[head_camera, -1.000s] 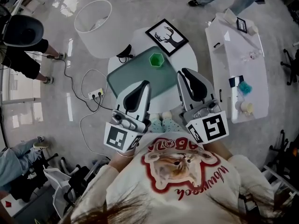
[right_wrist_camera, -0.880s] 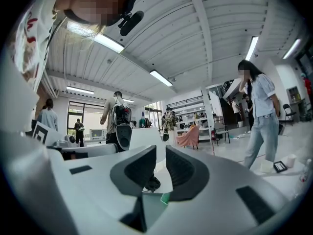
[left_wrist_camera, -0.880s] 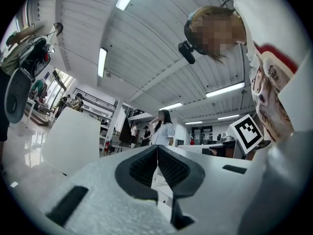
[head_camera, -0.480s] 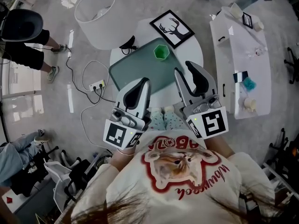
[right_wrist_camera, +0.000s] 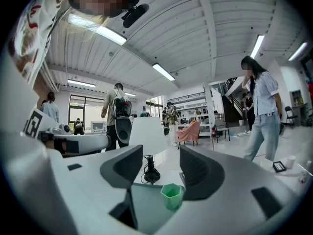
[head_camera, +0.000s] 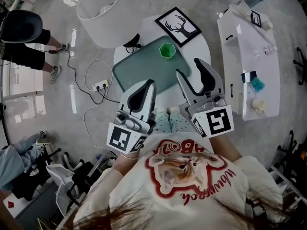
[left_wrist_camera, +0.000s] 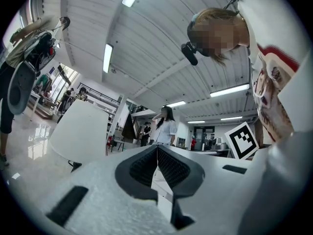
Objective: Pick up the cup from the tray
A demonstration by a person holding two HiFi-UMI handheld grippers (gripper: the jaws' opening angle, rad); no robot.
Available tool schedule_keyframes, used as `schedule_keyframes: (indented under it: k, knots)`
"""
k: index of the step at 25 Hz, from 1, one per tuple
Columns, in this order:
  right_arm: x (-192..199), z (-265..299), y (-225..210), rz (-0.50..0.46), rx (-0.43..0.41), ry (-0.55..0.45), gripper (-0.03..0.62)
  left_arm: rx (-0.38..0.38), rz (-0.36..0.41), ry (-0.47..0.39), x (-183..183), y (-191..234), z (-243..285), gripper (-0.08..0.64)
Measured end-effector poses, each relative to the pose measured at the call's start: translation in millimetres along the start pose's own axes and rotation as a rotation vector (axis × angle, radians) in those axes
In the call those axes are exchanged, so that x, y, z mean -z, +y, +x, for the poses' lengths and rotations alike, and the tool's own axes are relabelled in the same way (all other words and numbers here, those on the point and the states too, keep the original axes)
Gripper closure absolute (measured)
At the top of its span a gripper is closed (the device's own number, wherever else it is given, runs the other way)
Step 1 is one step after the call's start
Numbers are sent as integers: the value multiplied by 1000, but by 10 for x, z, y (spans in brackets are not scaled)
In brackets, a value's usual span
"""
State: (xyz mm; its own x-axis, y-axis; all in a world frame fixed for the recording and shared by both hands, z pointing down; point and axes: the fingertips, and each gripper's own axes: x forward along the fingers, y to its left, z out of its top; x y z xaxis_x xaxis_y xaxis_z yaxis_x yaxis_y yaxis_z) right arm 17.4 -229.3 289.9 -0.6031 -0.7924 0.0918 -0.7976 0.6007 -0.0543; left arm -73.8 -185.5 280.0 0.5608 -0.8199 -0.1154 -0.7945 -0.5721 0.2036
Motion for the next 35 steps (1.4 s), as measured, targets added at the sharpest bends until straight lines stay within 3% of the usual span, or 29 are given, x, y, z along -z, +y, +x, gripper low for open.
schedule_keyframes:
  k: [12,21,28,35]
  knots:
    - [363,170,38,25,-13,69,365,-26,-34,37,233,61,-152,546]
    - [723,300,-17,57,-4,129,365,8,-47,32,388,10,-158,545]
    - [876,439,-56,55,-3,131,364,8,-62,80,622,4,-248,546]
    - [980,526,-71,43,-19,131,356,-8,-64,71,683,71,-277,546]
